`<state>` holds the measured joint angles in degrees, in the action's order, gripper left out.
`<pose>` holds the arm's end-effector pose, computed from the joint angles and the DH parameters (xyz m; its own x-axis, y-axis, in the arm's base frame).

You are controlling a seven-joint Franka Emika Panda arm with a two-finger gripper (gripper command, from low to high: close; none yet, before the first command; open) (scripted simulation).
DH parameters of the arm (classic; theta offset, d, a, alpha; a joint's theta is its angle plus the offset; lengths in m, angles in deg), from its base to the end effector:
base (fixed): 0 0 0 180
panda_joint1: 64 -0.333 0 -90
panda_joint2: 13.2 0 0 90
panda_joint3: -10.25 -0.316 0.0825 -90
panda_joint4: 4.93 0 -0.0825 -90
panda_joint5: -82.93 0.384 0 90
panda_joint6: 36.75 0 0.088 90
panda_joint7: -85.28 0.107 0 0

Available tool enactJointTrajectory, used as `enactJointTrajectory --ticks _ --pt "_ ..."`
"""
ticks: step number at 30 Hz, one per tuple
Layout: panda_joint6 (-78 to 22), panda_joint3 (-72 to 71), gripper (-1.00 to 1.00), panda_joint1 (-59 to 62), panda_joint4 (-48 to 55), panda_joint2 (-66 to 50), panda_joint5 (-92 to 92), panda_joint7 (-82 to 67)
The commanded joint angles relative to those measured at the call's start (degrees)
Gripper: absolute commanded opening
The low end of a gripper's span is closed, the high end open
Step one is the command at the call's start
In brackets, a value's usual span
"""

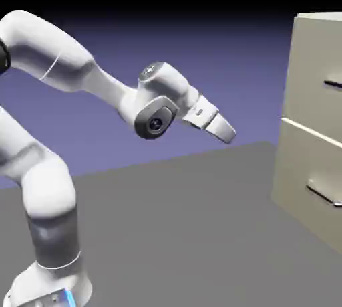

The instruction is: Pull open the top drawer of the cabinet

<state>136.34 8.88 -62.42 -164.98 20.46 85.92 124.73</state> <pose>0.3897 -0.0050 0.4709 0.5042 -0.6713 0.5433 -0.4649 -0.7412 -0.4843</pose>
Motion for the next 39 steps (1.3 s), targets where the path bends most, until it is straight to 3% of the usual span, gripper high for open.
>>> enactJointTrajectory --ticks 1,39 --pt "-0.75 -1.14 0.00 1.89 0.79 0.83 2.49 -2.50" --pt "-29.35 -44.37 0.00 73.54 30.58 32.31 96.82 -97.18"
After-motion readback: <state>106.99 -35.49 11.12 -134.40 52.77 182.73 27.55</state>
